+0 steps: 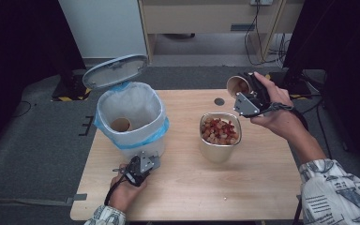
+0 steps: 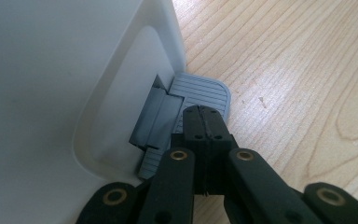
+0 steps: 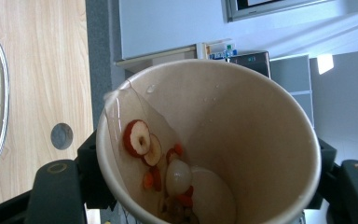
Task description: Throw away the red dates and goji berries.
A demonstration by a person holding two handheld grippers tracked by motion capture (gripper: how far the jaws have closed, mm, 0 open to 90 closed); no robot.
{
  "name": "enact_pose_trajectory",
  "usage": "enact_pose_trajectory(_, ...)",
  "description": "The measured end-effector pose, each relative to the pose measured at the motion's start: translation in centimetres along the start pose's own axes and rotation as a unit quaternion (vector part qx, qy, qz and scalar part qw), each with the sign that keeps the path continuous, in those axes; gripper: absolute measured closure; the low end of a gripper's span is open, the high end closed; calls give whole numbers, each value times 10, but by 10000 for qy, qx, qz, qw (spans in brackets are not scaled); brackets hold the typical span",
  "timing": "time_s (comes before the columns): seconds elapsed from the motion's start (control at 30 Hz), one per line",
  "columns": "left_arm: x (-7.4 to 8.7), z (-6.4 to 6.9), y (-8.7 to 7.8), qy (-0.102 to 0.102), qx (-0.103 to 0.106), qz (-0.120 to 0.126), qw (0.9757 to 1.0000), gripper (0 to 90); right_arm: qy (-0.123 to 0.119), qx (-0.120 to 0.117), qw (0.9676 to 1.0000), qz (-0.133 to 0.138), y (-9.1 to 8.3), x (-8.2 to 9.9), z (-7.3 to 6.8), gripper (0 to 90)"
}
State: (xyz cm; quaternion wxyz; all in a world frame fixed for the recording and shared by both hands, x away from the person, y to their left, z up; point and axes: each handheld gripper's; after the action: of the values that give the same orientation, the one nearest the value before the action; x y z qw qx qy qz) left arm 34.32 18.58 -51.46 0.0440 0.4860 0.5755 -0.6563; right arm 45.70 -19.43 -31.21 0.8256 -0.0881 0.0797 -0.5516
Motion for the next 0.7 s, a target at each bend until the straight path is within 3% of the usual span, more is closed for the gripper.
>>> enact_pose_trajectory(0.57, 0, 0, 0, -7, 0, -2, 10000, 900, -186, -25, 9998, -38, -2, -2, -2, 273)
enact_pose_trajectory(0.7, 0, 0, 0, -7, 1, -2, 10000, 900, -328, -3, 9994, -65, -3, -4, -2, 273)
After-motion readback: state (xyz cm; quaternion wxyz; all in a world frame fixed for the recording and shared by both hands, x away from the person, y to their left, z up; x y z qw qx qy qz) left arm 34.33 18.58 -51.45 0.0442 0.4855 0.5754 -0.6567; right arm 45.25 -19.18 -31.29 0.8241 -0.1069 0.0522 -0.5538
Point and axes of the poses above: each handheld gripper's, and its own axes: y roughly forward along the jaws, x roughly out of its underside, z roughly to its right, and after that the axes turned 9 degrees about -y, right-handed
